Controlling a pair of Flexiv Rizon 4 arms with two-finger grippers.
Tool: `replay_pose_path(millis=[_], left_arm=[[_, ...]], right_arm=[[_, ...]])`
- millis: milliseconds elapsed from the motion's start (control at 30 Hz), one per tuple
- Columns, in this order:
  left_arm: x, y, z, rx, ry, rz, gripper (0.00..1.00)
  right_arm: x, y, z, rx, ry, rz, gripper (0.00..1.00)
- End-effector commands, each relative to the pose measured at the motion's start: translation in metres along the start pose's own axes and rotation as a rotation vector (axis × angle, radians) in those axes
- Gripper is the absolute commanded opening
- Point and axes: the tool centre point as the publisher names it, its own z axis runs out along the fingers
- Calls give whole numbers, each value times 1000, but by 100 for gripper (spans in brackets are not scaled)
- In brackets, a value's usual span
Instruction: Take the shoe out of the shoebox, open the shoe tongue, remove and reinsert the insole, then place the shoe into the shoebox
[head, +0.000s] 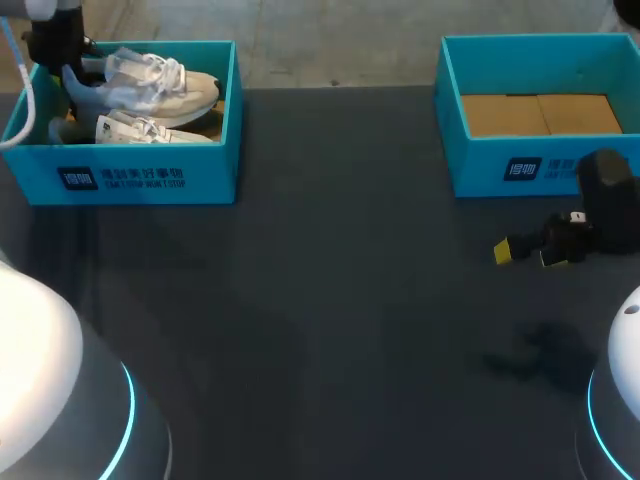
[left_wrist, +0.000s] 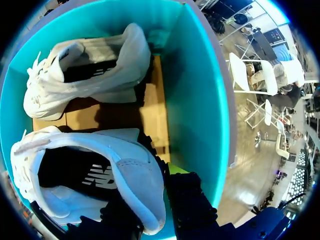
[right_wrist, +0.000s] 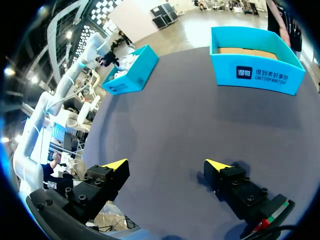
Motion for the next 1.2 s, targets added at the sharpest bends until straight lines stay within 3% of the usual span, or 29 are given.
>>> replay_pose_path(millis=[33, 700, 733, 767, 833, 867, 900, 1200], left_arm=[[-5, 14, 12, 16, -1, -1, 0], [-20, 25, 53, 93, 18, 14, 0], [-20, 24, 53, 95, 16, 16, 11], [-20, 23, 51, 97, 15, 17, 31], [-20, 21, 47, 97, -2, 26, 58], [-20, 20, 43, 98, -12, 29, 87], [-20, 19, 40, 97, -20, 33, 100], [-20, 10, 3, 53, -70, 25, 100]], right_arm=[[1, -1, 0, 0, -3, 1, 100], [1, -1, 0, 0, -3, 1, 100], [1, -1, 0, 0, -3, 1, 100], [1, -1, 0, 0, -3, 1, 100], [1, -1, 0, 0, -3, 1, 100], [1, -1, 0, 0, -3, 1, 100], [1, -1, 0, 0, -3, 1, 100], [1, -1, 0, 0, -3, 1, 100]])
